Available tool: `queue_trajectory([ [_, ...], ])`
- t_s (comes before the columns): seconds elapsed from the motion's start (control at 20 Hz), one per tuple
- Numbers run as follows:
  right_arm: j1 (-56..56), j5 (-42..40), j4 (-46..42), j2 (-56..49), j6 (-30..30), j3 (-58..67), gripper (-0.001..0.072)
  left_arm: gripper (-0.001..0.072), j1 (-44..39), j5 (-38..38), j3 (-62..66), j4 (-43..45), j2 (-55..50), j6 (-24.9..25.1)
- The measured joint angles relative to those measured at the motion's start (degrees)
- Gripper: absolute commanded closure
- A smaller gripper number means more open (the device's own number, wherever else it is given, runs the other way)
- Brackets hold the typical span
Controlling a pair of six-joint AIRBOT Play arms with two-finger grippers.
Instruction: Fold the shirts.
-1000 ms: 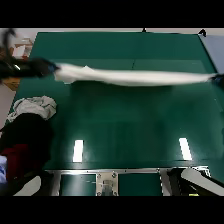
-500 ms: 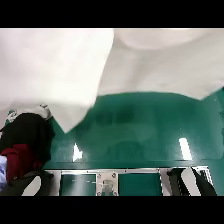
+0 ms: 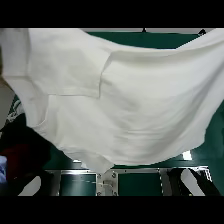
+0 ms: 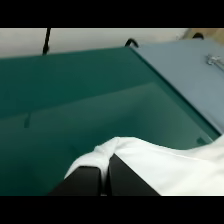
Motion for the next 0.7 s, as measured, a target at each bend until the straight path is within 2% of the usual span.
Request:
queue_trajectory([
  [0.15,5.25,-7.23,-1.25,-7.67,-0.83,-9.90,0.0697,0.0682,-2.99,6.86,-10.10,0.31,-8.92,4.33],
  [0.3,7.48,-13.57,-1.22,-19.04,-1.22,-12.66,0.0697,0.0683,-5.57,15.28,-12.98,-0.94,-20.76,7.34],
  [0.45,8.37,-16.57,-0.72,-31.98,-1.38,-8.39,0.0697,0.0682,-6.36,21.92,-9.70,-2.91,-31.04,8.50],
  [0.7,8.81,-15.26,2.38,-49.09,-1.38,5.62,0.0697,0.0682,-6.80,26.38,-0.68,-4.28,-42.51,8.50],
])
